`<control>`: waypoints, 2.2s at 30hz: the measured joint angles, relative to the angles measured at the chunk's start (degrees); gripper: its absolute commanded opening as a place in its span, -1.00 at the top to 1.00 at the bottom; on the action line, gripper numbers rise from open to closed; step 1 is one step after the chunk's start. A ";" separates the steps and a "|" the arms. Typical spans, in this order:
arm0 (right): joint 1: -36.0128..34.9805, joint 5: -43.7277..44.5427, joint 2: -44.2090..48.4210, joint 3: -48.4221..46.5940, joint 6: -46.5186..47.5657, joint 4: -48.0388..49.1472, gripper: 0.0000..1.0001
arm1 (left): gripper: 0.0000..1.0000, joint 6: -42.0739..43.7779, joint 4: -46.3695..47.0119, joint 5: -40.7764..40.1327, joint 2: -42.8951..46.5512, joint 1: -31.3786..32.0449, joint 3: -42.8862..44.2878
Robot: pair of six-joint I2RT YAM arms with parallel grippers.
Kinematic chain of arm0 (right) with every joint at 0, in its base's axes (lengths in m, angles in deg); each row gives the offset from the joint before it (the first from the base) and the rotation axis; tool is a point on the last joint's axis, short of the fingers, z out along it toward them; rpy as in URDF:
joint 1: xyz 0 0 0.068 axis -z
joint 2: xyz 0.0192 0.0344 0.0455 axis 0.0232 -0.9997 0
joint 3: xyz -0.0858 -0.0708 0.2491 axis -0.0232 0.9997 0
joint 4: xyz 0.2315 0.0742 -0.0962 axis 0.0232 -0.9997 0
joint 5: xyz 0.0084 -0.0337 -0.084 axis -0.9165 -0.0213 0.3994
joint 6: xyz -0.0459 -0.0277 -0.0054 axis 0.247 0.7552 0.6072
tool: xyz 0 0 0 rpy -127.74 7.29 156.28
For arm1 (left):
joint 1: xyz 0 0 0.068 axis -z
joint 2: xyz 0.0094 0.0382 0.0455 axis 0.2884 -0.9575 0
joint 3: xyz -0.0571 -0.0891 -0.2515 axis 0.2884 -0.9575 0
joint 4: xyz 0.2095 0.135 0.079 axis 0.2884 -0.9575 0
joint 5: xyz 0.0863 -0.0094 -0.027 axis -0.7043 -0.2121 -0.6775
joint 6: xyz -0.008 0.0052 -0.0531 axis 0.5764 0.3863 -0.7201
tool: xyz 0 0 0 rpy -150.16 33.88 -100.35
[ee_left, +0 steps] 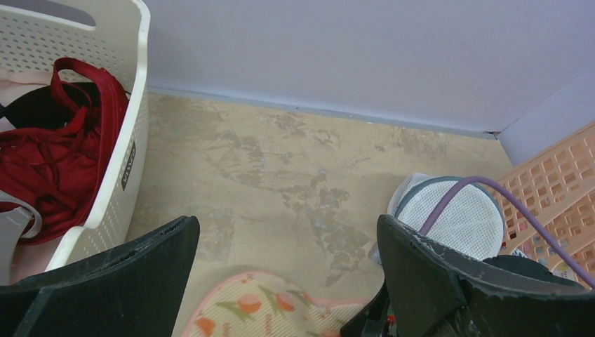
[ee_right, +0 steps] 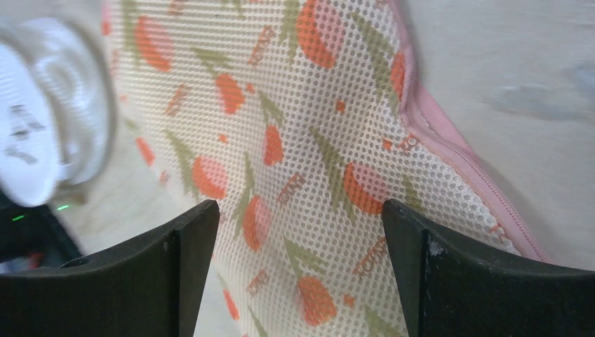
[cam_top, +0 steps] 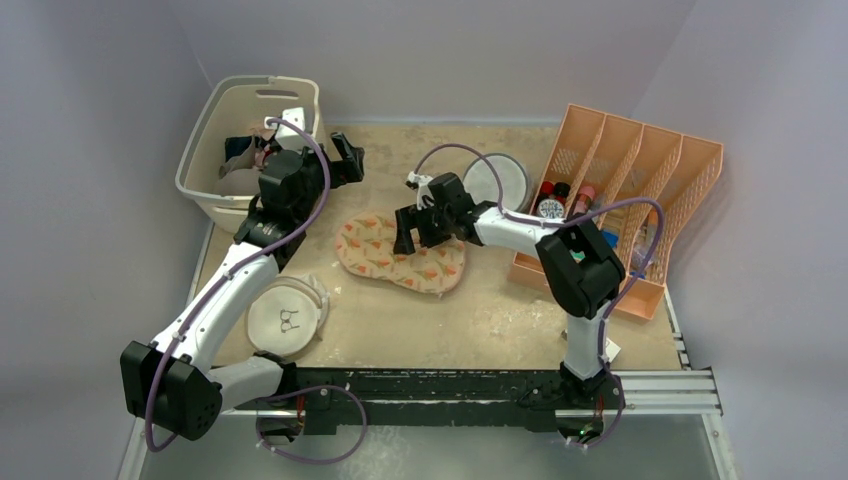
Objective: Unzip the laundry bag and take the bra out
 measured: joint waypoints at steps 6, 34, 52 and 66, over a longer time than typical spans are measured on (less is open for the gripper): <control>-0.28 -9.27 2.23 2.91 -5.29 6.78 -0.83 | -0.93 0.00 -0.02 -0.22 0.02 -0.02 0.00; 7.87 -11.21 21.57 33.86 -10.67 13.84 -0.43 | -0.93 0.00 -1.07 0.90 -1.25 0.72 0.31; 9.66 -17.73 16.57 33.14 -23.06 32.09 1.00 | -0.94 3.82 3.37 12.44 -2.84 6.10 -0.70; 17.22 -21.59 25.75 31.10 -21.88 25.51 1.00 | -0.61 32.41 4.17 16.22 -2.80 23.12 -11.78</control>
